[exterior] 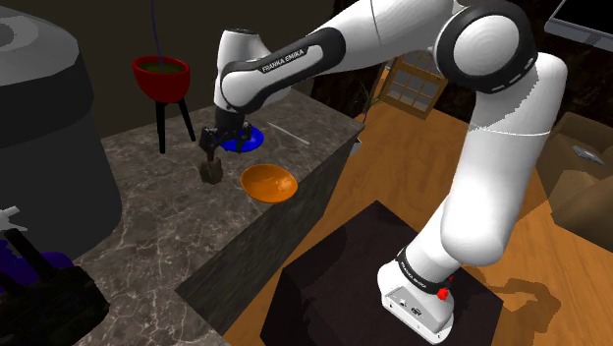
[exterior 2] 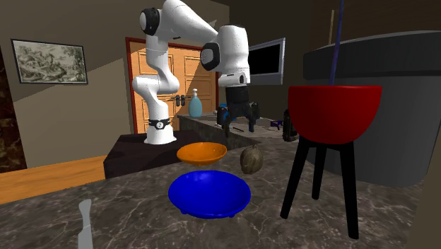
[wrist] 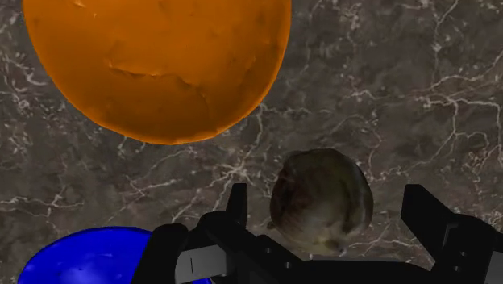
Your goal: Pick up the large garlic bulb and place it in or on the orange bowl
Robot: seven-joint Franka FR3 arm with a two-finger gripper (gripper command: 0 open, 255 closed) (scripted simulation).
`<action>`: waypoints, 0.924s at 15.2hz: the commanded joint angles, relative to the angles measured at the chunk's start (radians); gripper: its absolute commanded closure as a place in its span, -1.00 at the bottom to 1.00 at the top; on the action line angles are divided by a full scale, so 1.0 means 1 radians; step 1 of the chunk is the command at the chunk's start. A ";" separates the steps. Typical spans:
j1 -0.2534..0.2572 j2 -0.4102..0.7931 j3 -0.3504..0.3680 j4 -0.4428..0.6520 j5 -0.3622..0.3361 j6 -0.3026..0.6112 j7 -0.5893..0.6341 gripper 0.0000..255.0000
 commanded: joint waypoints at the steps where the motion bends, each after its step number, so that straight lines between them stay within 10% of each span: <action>1: 0.016 0.076 0.000 0.079 -0.009 0.007 0.017 -1.00; 14: 0.030 0.149 -0.008 0.078 -0.024 0.082 0.028 -1.00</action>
